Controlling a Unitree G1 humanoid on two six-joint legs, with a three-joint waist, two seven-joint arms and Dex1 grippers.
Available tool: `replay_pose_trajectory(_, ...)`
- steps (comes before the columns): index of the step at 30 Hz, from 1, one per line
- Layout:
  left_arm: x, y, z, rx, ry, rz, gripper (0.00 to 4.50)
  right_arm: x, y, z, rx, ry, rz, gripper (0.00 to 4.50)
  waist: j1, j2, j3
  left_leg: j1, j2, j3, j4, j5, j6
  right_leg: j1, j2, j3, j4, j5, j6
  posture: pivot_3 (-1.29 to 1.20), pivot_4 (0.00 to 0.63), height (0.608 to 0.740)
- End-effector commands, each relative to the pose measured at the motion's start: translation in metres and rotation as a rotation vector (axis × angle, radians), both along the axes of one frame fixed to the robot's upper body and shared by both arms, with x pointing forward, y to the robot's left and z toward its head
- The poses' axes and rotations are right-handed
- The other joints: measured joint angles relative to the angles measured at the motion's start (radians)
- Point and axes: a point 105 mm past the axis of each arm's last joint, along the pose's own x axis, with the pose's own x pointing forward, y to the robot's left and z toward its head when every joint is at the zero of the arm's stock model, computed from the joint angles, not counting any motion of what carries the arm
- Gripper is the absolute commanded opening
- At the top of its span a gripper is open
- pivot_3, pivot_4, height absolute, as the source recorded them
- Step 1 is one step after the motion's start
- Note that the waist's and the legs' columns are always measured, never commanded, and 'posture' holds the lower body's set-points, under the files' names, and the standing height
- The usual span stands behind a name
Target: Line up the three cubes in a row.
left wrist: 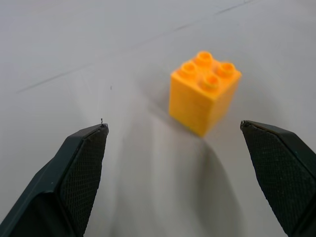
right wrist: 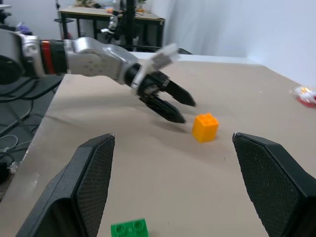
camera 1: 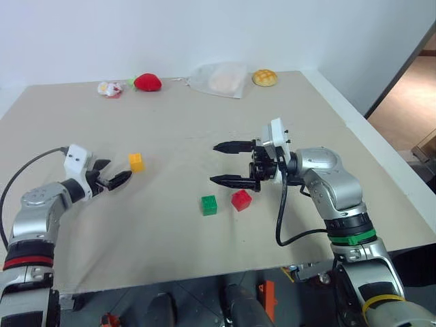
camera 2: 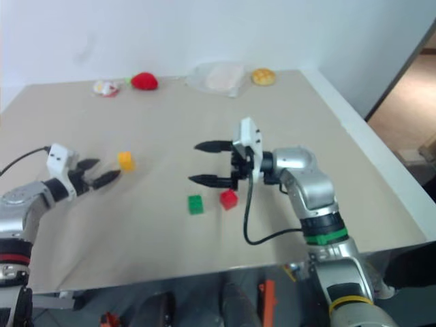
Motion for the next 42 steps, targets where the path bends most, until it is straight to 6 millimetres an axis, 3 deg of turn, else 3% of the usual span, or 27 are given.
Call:
replay_pose_trajectory(1, 0.009, -0.012, 0.001, 0.020, -0.013, -0.059, 4.44, -0.006, 0.003, 0.013, 0.021, -0.056, 0.025, 3.97, 0.000, 0.000, 0.000, 0.000, 0.000, 0.000, 0.000, 0.000, -0.001, 0.000, 0.000, 0.000, 0.000, 0.000, 0.001, 0.00, 0.150, 0.740)
replay_pose_trajectory(6, 0.016, -0.021, -0.003, 0.045, 0.018, -0.124, 4.44, -0.007, 0.002, 0.014, 0.025, -0.055, 0.023, 3.97, 0.000, 0.000, 0.000, -0.001, 0.000, 0.000, 0.000, -0.001, -0.001, -0.001, 0.001, 0.000, 0.000, 0.001, 0.003, 0.00, 0.150, 0.740)
replay_pose_trajectory(14, 0.033, -0.019, 0.000, 0.081, 0.027, -0.115, 4.44, -0.006, -0.002, 0.013, 0.026, -0.049, 0.008, 3.97, 0.001, 0.000, 0.000, -0.001, 0.000, 0.000, 0.001, -0.001, -0.001, 0.000, 0.000, 0.000, 0.000, 0.002, 0.004, 0.00, 0.150, 0.740)
replay_pose_trajectory(20, 0.035, -0.029, -0.004, 0.088, 0.023, -0.154, 4.44, -0.004, -0.004, 0.011, 0.021, -0.045, -0.008, 3.97, 0.000, 0.000, 0.000, -0.001, 0.000, 0.000, 0.000, -0.001, -0.001, 0.000, 0.001, 0.000, 0.000, 0.001, 0.004, 0.00, 0.150, 0.740)
replay_pose_trajectory(23, 0.033, -0.034, -0.002, 0.058, 0.007, -0.187, 3.63, -0.004, -0.004, 0.011, 0.021, -0.044, -0.010, 3.97, 0.001, 0.000, 0.000, -0.001, 0.000, 0.000, 0.000, -0.001, -0.001, 0.000, 0.000, 0.000, 0.000, 0.001, 0.004, 0.00, 0.150, 0.740)
replay_pose_trajectory(28, 0.031, -0.031, -0.004, 0.072, 0.014, -0.184, 1.89, -0.002, -0.005, 0.011, 0.018, -0.042, -0.010, 3.97, 0.001, 0.000, 0.000, -0.001, 0.000, 0.000, 0.001, -0.001, -0.001, 0.000, 0.000, 0.000, 0.000, 0.001, 0.004, 0.00, 0.150, 0.740)
replay_pose_trajectory(32, 0.027, -0.031, -0.004, 0.073, 0.026, -0.203, 1.83, -0.002, -0.004, 0.010, 0.012, -0.039, -0.003, 3.97, 0.000, 0.000, 0.000, -0.001, 0.000, 0.000, 0.001, -0.001, -0.001, 0.000, 0.001, 0.000, 0.000, 0.001, 0.004, 0.00, 0.150, 0.740)
replay_pose_trajectory(37, 0.015, -0.044, -0.004, 0.118, 0.008, -0.319, 1.83, -0.007, -0.002, 0.008, -0.001, -0.024, 0.034, 3.97, 0.000, 0.000, 0.000, -0.001, 0.000, 0.000, 0.000, -0.001, -0.001, 0.000, 0.000, 0.000, 0.000, 0.001, 0.004, 0.00, 0.150, 0.740)
replay_pose_trajectory(42, -0.015, -0.071, -0.005, 0.174, -0.001, -0.522, 1.83, -0.009, -0.009, 0.001, -0.042, -0.016, 0.043, 3.97, 0.000, 0.000, 0.000, -0.002, 0.000, 0.000, 0.001, -0.001, -0.001, 0.000, 0.000, 0.000, 0.000, 0.001, 0.004, 0.00, 0.150, 0.740)
